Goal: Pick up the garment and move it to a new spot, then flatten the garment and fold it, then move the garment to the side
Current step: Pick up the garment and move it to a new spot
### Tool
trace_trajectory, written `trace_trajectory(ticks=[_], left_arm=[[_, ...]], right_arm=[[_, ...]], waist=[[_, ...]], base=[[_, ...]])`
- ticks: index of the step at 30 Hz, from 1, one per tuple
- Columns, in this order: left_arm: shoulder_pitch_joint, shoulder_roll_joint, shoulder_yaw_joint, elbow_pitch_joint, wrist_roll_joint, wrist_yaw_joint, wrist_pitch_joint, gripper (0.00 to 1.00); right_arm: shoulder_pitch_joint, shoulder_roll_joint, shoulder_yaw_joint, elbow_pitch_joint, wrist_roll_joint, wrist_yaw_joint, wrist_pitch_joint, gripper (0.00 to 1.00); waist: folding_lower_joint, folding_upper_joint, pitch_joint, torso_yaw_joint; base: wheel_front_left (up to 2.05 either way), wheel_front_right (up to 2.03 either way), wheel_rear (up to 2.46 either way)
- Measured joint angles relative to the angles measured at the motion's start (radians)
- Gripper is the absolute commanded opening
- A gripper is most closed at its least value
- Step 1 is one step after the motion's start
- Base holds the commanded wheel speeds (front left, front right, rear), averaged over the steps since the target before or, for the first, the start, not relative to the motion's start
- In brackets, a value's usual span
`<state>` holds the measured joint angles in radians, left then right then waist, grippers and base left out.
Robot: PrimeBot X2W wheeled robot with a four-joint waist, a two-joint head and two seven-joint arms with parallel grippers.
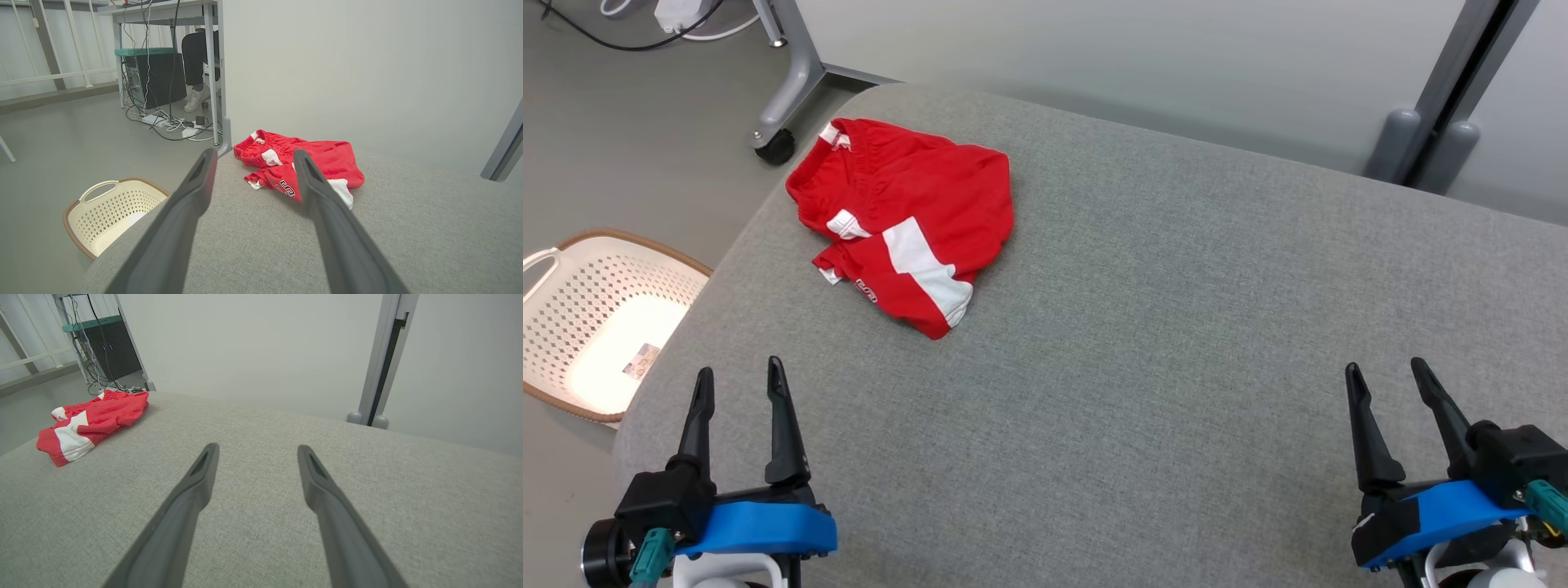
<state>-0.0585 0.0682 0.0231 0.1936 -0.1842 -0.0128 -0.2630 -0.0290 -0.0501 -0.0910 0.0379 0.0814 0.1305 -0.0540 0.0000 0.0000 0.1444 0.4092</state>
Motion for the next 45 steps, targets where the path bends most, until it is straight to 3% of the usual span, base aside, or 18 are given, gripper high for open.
trace_trajectory(ticks=[5, 10, 21, 29, 36, 45], left_arm=[[-0.014, 0.0, 0.01, 0.001, -0.014, 0.008, 0.0, 1.0], [-0.135, 0.015, 0.023, 0.024, -0.033, 0.003, 0.0, 1.0], [-0.492, 0.143, 0.083, 0.174, -0.08, -0.015, 0.07, 1.0], [-0.693, 0.226, 0.082, 0.378, -0.1, -0.047, 0.175, 1.0], [-0.764, 0.239, 0.06, 0.568, -0.123, -0.074, 0.255, 1.0], [-0.803, 0.23, 0.03, 0.759, -0.168, -0.099, 0.375, 1.0]], right_arm=[[-0.005, -0.001, 0.003, 0.0, 0.0, 0.0, 0.001, 1.0], [-0.016, -0.018, 0.002, -0.025, -0.007, 0.0, 0.016, 1.0], [-0.075, -0.072, -0.016, -0.145, -0.021, 0.0, 0.06, 1.0], [-0.098, -0.089, -0.057, -0.239, -0.021, 0.0, 0.087, 1.0], [-0.122, -0.097, -0.076, -0.284, -0.021, 0.0, 0.093, 1.0], [-0.134, -0.102, -0.07, -0.312, -0.027, 0.0, 0.107, 1.0]], waist=[[0.0, 0.0, 0.013, -0.017], [0.0, 0.0, 0.048, -0.052], [0.0001, 0.0, 0.202, -0.185], [0.0002, 0.0, 0.333, -0.254], [0.0002, 0.0, 0.399, -0.275], [0.0, 0.0, 0.404, -0.276]], base=[[0.0, 0.0, 0.0], [0.0, 0.0, 0.0], [0.0, 0.0, 0.0], [0.0, 0.0, 0.0], [0.0, 0.0, 0.0], [0.0, 0.0, 0.0]])
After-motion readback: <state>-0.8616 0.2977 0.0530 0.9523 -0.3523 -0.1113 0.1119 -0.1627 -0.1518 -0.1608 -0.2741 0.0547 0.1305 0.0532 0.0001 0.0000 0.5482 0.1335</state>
